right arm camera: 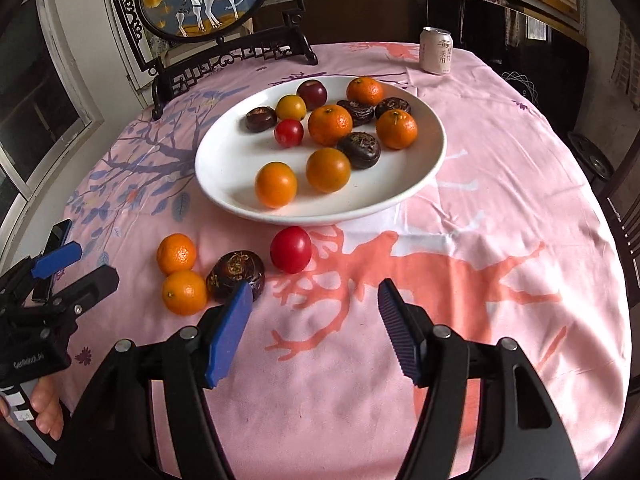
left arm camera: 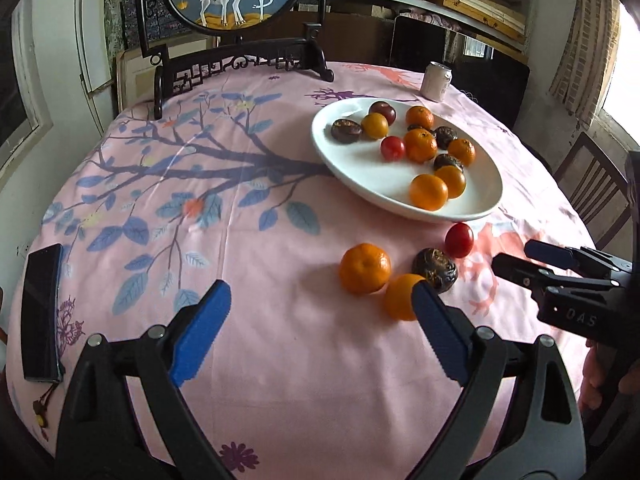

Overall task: Organize fruits
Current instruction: 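Withdraw both tools from the plate toward the remaining fruits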

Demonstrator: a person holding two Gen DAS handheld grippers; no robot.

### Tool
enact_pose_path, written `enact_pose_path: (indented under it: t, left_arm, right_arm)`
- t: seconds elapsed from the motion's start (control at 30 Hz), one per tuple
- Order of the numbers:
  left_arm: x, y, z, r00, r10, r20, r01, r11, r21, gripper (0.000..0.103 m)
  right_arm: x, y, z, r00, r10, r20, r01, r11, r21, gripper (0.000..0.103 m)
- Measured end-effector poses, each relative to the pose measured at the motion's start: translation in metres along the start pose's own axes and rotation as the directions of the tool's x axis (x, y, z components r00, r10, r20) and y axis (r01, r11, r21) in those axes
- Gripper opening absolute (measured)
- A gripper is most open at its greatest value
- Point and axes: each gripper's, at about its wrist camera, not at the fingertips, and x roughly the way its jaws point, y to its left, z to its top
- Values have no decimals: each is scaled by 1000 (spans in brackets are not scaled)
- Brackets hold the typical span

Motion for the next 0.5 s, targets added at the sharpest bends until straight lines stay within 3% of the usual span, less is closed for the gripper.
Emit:
enact_pose_path:
  t: [0.13,0.27,0.4,0.43,0.5]
  left_arm:
    - [-5,5,-8,1000,-3,8,3,1000,-2,93]
    - [-7,11,-12,1000,-15,6,15,1000,-6,93]
    - [-4,11,-15,999,-49,-9,49,999,-5,93]
    - [-4,9,-15,998,-60,-13,60,998,-4,93]
    - [-2,5,-16,997,-68,-21,68,998,4,93]
  right_arm:
    - [18,4,8,1000,-13,7,13,1000,13,66]
    - [36,10,14,1000,-20,-10,20,1000,5,48]
    - [52,10,18,999,5,-40,-4,1000,22,39]
    - [56,11,18,999,25,-48,-24,999,22,28]
    - [54,14,17,999,18,-40,-17,1000,13,28]
